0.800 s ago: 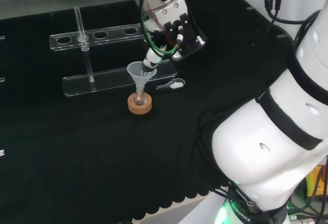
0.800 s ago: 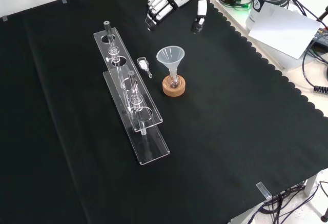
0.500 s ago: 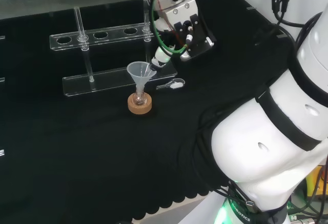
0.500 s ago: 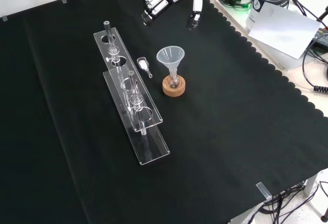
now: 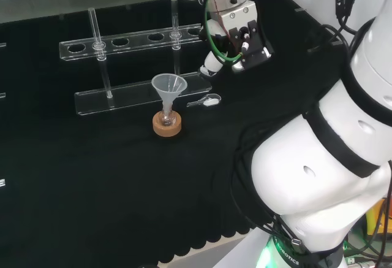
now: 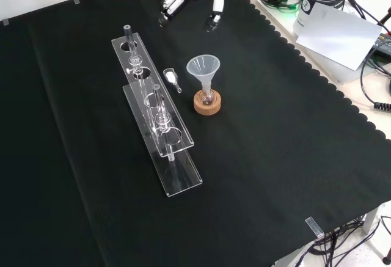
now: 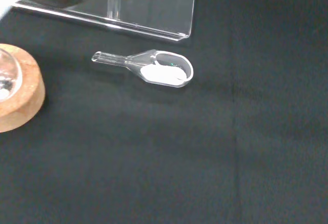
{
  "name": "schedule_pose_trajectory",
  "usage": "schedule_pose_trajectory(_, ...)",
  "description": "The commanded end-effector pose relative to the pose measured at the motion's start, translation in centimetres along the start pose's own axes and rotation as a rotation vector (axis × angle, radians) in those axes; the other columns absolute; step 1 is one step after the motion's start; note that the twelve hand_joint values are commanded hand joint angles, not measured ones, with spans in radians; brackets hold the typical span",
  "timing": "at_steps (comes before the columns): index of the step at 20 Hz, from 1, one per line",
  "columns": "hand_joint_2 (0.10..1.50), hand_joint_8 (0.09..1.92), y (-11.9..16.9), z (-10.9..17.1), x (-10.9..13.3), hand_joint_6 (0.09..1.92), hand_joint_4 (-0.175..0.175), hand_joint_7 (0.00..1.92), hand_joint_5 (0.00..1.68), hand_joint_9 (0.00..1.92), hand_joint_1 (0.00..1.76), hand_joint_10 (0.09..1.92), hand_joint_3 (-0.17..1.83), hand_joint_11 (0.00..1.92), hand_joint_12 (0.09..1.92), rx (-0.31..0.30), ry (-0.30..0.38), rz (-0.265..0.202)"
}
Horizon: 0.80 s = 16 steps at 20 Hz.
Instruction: Pick up the weighing funnel.
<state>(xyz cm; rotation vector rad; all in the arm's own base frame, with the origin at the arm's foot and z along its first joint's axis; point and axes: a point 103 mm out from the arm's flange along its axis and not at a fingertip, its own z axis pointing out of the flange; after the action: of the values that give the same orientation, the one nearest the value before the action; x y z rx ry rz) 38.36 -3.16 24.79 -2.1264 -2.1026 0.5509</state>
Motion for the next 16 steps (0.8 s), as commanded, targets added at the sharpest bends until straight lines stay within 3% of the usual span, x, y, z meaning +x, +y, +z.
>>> schedule_pose_trajectory(1,0.61,0.69,3.1,2.8,-2.7,0.09,-0.059,0.37,0.43,0.61,0.81,0.61,0.49,0.51,1.34,0.007,0.039,-0.007)
schedule_pose_trajectory(16,0.59,0.7,7.9,9.1,-2.2,0.09,-0.05,0.45,0.54,0.7,0.87,0.58,0.55,0.56,1.31,0.04,0.109,-0.019)
